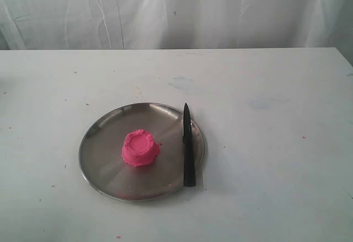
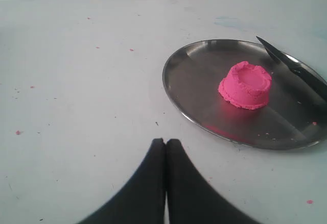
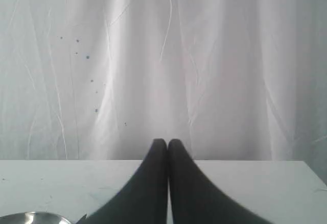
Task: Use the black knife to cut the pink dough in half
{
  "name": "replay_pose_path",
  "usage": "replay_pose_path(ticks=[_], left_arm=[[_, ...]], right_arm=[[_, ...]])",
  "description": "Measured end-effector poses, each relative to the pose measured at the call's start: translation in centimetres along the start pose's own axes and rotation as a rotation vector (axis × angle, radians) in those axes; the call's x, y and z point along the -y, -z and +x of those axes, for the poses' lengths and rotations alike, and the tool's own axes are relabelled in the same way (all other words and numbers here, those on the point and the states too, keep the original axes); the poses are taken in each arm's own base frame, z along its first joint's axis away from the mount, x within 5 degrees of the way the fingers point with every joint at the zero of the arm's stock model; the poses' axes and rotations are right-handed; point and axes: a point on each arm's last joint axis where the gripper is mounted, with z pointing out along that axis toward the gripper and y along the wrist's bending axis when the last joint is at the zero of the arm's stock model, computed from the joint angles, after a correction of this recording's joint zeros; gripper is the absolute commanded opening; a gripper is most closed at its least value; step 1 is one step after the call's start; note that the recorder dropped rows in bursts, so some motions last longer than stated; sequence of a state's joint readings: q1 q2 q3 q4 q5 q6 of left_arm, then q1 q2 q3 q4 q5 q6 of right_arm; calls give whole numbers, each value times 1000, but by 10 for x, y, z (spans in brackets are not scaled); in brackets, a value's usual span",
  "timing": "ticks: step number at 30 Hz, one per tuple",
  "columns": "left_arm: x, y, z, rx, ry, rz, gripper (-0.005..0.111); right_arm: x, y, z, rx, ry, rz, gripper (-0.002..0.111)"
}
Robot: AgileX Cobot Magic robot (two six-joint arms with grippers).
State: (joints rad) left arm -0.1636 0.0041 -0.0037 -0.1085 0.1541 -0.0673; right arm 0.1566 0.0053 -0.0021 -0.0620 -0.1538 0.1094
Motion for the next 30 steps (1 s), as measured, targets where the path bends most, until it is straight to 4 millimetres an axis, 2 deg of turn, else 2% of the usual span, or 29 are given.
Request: replay_pose_path(ticks=[5,13,18,22,26,30], left_arm=[[0,0,0,0,0,0,0],[0,0,0,0,0,0,0],[0,0,0,0,0,0,0],[0,0,0,0,0,0,0],[0,0,0,0,0,0,0],[0,0,0,0,0,0,0]], right_arm=[[0,0,-5,55,-83,-4,0],[-1,3,-22,232,-476,-70,0],[-2,6,-31,332,-653,-136,0],[-2,6,-33,340,-776,-169,0],[-10,6,-32,296,-805,-250,0],[-25,7,-34,199,-707,-378,0]])
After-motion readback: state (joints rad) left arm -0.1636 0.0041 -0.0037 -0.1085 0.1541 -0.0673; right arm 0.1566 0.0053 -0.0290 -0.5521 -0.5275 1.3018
